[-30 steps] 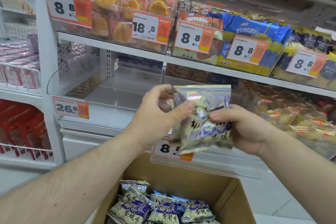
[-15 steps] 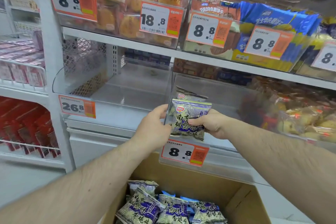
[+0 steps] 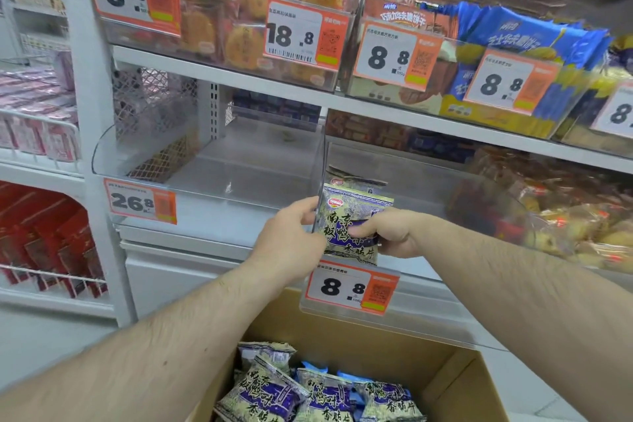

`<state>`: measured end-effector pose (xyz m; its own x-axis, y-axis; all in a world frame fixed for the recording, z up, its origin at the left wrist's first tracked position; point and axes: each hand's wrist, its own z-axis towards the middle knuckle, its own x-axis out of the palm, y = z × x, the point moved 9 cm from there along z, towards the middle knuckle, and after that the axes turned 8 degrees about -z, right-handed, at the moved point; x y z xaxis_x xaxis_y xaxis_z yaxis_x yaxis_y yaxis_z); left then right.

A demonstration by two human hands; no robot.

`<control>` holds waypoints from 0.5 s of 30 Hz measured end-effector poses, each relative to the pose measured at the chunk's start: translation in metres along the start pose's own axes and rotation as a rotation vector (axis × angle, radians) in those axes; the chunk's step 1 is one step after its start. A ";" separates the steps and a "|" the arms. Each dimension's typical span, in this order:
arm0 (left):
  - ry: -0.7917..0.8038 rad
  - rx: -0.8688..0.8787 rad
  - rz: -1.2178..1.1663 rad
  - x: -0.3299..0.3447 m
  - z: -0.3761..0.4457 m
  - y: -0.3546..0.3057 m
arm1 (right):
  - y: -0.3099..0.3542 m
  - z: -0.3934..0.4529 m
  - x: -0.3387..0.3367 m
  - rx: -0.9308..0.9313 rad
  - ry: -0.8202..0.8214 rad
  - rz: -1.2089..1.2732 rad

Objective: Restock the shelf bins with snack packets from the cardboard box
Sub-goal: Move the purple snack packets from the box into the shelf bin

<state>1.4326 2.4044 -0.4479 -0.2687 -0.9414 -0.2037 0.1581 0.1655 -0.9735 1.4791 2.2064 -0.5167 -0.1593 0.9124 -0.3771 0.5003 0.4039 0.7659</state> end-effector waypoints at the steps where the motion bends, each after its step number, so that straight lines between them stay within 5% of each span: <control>1: 0.002 0.004 -0.006 0.000 -0.001 -0.001 | -0.002 0.001 0.000 0.019 0.015 -0.028; 11: -0.024 -0.005 -0.010 -0.001 -0.005 0.005 | -0.011 -0.035 -0.004 0.196 -0.015 -0.269; 15: -0.224 0.373 0.239 -0.021 -0.026 -0.028 | 0.003 -0.072 -0.020 0.132 -0.176 -0.274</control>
<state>1.4095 2.4271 -0.4193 0.0207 -0.9369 -0.3490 0.5309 0.3061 -0.7902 1.4220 2.1941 -0.4695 -0.1594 0.7409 -0.6524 0.5666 0.6099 0.5541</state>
